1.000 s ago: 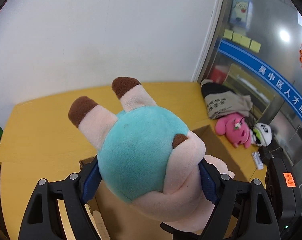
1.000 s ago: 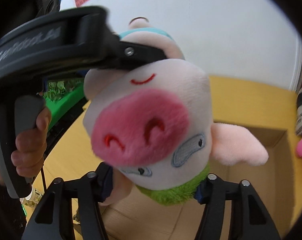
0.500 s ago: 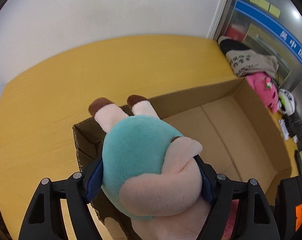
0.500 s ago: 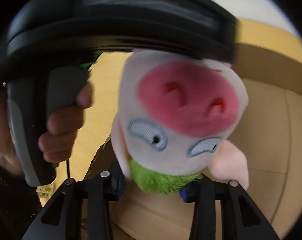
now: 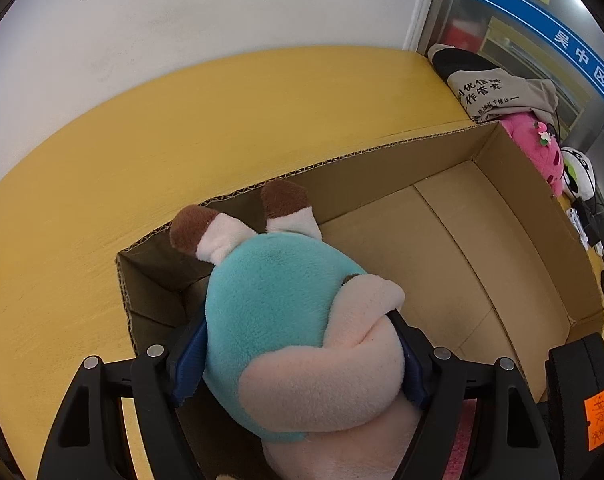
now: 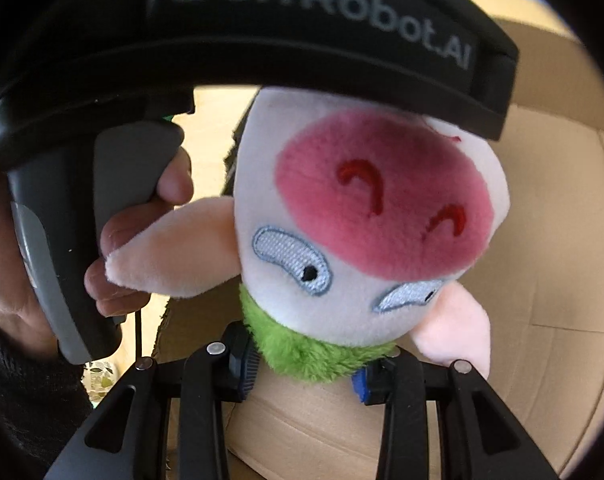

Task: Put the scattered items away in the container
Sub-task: 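Carry the plush pig with both grippers over the box and lower it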

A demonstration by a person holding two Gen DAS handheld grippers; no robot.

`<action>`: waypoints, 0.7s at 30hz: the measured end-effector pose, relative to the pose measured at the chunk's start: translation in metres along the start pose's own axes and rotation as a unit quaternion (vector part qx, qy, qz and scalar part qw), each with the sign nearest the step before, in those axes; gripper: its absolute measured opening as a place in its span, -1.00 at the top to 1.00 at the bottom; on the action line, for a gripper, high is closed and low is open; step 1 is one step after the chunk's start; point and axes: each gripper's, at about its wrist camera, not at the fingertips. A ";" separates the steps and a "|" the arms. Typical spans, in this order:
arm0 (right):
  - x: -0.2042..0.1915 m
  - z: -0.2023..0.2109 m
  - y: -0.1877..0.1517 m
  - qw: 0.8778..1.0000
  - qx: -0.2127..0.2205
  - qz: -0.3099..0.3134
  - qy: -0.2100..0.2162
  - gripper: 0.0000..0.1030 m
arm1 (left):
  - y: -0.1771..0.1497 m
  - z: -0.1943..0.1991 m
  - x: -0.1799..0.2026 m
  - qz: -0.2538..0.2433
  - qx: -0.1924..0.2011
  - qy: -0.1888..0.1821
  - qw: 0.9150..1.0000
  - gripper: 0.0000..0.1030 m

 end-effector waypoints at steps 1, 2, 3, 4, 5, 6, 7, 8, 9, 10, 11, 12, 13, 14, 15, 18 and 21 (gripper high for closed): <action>-0.001 -0.002 -0.001 1.000 -0.003 -0.002 0.002 0.31 | 0.000 0.000 -0.001 0.000 0.001 -0.002 1.000 -0.59; -0.003 -0.003 -0.002 1.000 -0.004 -0.001 0.003 0.31 | 0.000 0.000 -0.002 -0.001 0.001 -0.003 1.000 -0.59; -0.006 -0.004 -0.004 1.000 -0.005 0.001 0.004 0.27 | -0.001 0.000 -0.003 -0.001 0.001 -0.004 1.000 -0.60; -0.008 -0.006 -0.006 1.000 -0.008 0.002 0.006 0.27 | -0.002 0.001 -0.004 -0.004 0.001 -0.003 1.000 -0.60; -0.011 -0.008 -0.008 1.000 -0.011 0.003 0.008 0.21 | -0.003 0.002 -0.004 -0.004 0.003 -0.002 1.000 -0.64; -0.013 -0.009 -0.011 1.000 -0.014 0.002 0.012 0.08 | -0.004 0.005 -0.005 -0.001 0.007 0.000 1.000 -0.68; -0.014 -0.010 -0.013 1.000 -0.016 0.001 0.014 0.02 | -0.003 0.006 -0.006 0.004 0.011 0.001 1.000 -0.70; -0.016 -0.010 -0.016 1.000 -0.020 0.000 0.012 -0.08 | -0.002 0.009 -0.008 0.011 0.015 0.001 1.000 -0.72; -0.019 -0.010 -0.018 1.000 -0.023 0.001 0.008 -0.12 | -0.002 0.013 -0.009 0.015 0.021 0.001 1.000 -0.73; -0.022 -0.007 -0.020 1.000 -0.024 0.004 0.006 -0.14 | 0.000 0.016 -0.009 0.018 0.026 -0.001 1.000 -0.73; -0.025 -0.004 -0.022 1.000 -0.025 0.008 0.006 -0.19 | 0.001 0.022 -0.010 0.022 0.032 -0.003 0.999 -0.73; -0.031 0.000 -0.024 0.999 -0.029 0.014 0.008 -0.22 | 0.002 0.030 -0.011 0.025 0.039 -0.002 0.999 -0.73; -0.036 0.005 -0.025 0.999 -0.031 0.022 0.010 -0.22 | 0.003 0.039 -0.011 0.024 0.048 0.005 0.999 -0.73; -0.041 0.012 -0.027 0.999 -0.030 0.029 0.016 -0.22 | 0.004 0.049 -0.011 0.025 0.060 0.009 0.998 -0.73; -0.047 0.023 -0.030 0.999 -0.025 0.035 0.024 -0.24 | 0.005 0.062 -0.011 0.032 0.077 0.008 0.996 -0.73; -0.054 0.053 -0.039 0.998 -0.008 0.033 0.057 -0.31 | 0.007 0.098 -0.011 0.051 0.119 0.013 0.992 -0.75; -0.052 0.078 -0.043 0.997 0.033 0.033 0.061 -0.39 | 0.000 0.129 -0.010 0.062 0.146 0.029 0.987 -0.78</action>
Point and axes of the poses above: each gripper's, at about its wrist camera, not at the fingertips, and z roughly against the way its jaws point, x to its right, y to its top, and after that the axes turned 15 degrees about x, right-handed
